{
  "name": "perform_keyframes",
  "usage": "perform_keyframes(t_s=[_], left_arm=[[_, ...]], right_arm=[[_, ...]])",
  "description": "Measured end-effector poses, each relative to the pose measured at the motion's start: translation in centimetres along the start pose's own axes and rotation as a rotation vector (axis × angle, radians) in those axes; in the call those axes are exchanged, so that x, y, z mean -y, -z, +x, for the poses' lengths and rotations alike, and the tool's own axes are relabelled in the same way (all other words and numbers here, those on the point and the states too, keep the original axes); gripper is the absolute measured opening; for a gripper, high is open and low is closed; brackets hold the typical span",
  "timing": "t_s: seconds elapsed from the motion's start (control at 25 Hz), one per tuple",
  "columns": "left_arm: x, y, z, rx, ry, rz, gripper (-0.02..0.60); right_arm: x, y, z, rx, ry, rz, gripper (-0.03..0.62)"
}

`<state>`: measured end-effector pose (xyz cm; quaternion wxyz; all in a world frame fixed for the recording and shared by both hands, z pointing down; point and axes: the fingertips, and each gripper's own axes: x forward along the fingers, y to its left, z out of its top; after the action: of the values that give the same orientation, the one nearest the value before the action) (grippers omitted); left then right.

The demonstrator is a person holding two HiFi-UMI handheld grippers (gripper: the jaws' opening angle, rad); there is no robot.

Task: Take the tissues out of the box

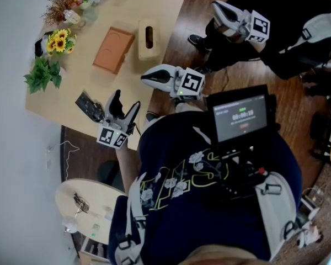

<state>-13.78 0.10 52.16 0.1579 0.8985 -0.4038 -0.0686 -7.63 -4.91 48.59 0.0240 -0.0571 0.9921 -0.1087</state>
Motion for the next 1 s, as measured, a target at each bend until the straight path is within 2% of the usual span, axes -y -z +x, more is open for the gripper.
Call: perform_keyframes(t_s=[0.32, 0.56, 1.0], left_arm=[[0.6, -0.3, -0.2, 0.003, 0.007, 0.005, 0.373], [1.1, -0.4, -0.1, 0.009, 0.012, -0.009, 0.373], [1.5, -0.2, 0.2, 0.006, 0.032, 0.013, 0.373]], right_arm=[[-1.5, -0.3, -0.6, 0.004, -0.041, -0.028, 0.000], [-2.0, 0.2, -1.0, -0.006, -0.050, -0.039, 0.000], [-2.9, 1.0, -1.5, -0.030, -0.059, -0.030, 0.000]])
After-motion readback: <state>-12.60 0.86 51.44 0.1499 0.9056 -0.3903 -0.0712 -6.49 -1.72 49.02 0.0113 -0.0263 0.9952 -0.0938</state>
